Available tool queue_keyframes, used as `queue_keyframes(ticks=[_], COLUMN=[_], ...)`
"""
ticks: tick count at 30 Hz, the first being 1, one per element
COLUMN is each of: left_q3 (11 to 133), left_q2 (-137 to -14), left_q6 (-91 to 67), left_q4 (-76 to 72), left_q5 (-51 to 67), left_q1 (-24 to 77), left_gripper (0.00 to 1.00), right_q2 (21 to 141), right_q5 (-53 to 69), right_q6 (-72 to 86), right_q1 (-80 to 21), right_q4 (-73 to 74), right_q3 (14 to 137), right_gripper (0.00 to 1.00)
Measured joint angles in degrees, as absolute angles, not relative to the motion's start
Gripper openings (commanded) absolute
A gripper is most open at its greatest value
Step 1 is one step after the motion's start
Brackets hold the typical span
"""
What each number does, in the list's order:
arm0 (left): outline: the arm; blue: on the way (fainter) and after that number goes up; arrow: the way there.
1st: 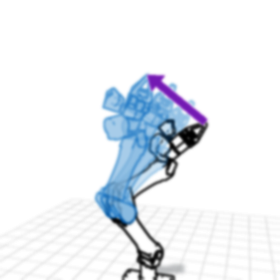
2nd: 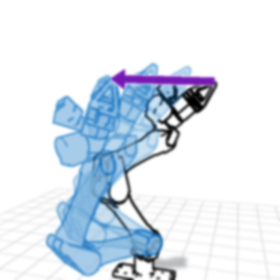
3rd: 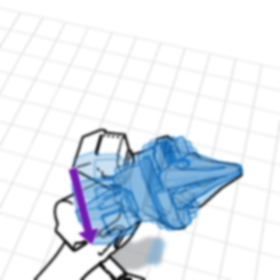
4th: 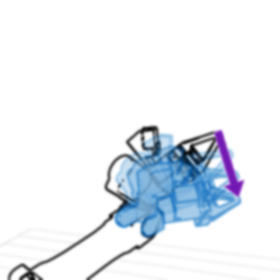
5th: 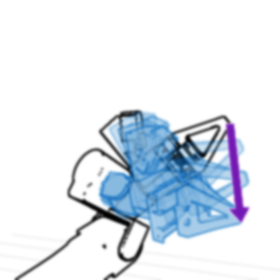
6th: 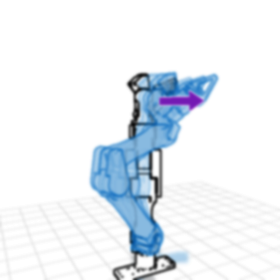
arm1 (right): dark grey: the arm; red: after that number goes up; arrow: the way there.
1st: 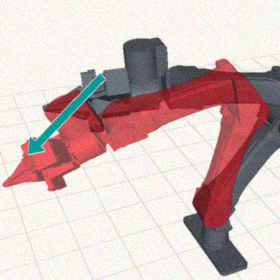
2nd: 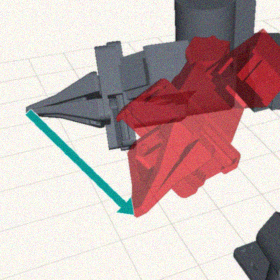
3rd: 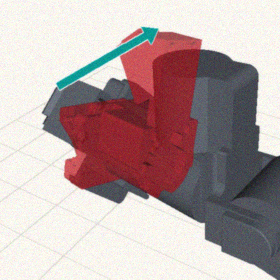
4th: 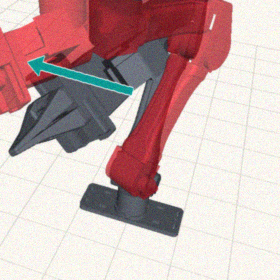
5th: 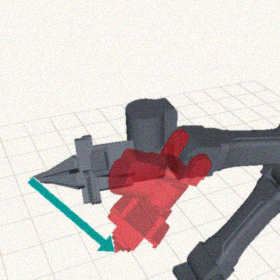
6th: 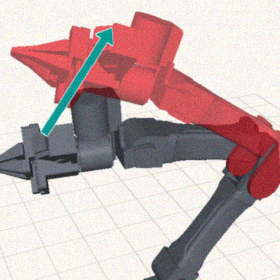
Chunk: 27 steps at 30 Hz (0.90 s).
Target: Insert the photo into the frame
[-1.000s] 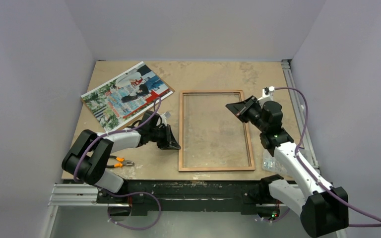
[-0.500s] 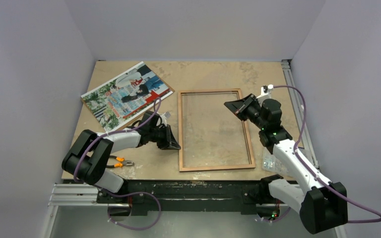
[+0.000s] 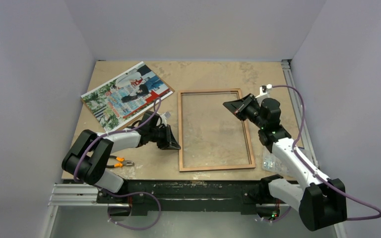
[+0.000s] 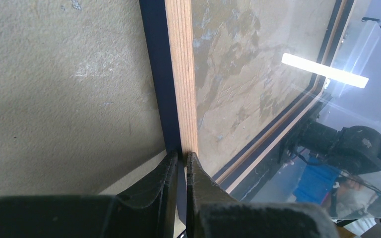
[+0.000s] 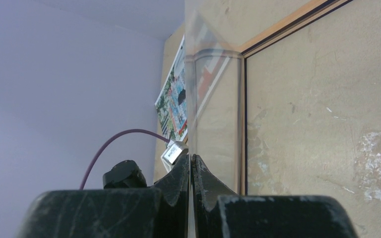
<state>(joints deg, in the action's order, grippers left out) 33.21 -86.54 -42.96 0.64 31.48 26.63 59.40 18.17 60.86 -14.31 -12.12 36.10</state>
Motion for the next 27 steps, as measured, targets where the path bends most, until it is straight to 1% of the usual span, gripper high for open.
queue_keyframes(ticks=[16,27], left_q3=[33.12,33.04], left_q2=[-86.54,-86.26], left_q6=[-42.96,-42.94], left_q4=[0.49,0.71], left_q5=[31.53,31.29], left_q1=[26.63,26.63], left_gripper=[0.00,0.00], right_q2=[62.08,61.69], right_q5=[20.51,18.74], right_q6=[58.83,50.46], right_q1=[-13.82,-13.69], right_q4=[-13.02,-6.24], right_q3=[36.14,38.37], right_gripper=[0.00,0.00])
